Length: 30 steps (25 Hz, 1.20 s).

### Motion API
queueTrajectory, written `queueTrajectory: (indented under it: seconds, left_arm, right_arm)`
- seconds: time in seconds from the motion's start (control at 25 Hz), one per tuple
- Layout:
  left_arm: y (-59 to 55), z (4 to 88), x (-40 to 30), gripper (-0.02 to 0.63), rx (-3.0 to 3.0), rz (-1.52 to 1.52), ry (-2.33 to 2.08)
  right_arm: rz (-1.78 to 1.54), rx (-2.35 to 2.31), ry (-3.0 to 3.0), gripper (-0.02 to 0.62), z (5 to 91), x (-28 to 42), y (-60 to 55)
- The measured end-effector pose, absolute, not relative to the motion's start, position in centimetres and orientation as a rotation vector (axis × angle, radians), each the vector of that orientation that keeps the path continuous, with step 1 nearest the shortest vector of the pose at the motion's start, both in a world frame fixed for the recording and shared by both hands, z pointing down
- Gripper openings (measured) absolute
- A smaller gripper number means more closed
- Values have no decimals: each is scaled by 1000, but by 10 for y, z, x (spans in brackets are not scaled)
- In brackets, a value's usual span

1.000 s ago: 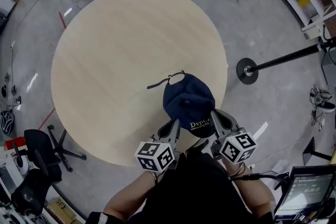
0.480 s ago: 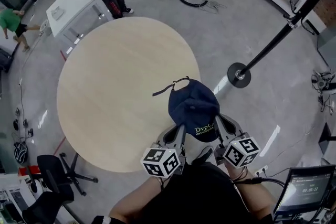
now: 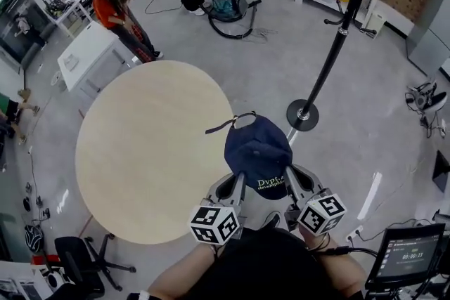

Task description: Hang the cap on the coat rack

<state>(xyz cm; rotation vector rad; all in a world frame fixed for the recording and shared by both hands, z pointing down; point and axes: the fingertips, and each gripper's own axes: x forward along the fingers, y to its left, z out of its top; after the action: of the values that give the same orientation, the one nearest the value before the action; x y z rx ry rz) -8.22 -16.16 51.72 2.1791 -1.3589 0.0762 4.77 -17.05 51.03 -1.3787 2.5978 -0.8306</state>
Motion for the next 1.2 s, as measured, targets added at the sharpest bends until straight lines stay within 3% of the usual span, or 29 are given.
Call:
queueTrajectory:
  seconds: [0.4, 1.2]
  left_arm:
    - [-161, 471, 22, 17, 2371, 101, -1285]
    - [-215, 416, 118, 15, 2667, 53, -1023]
  right_arm:
    - [-670, -1460, 2486, 12, 468, 151, -152]
    - [-435, -1709, 2344, 12, 431, 234, -169]
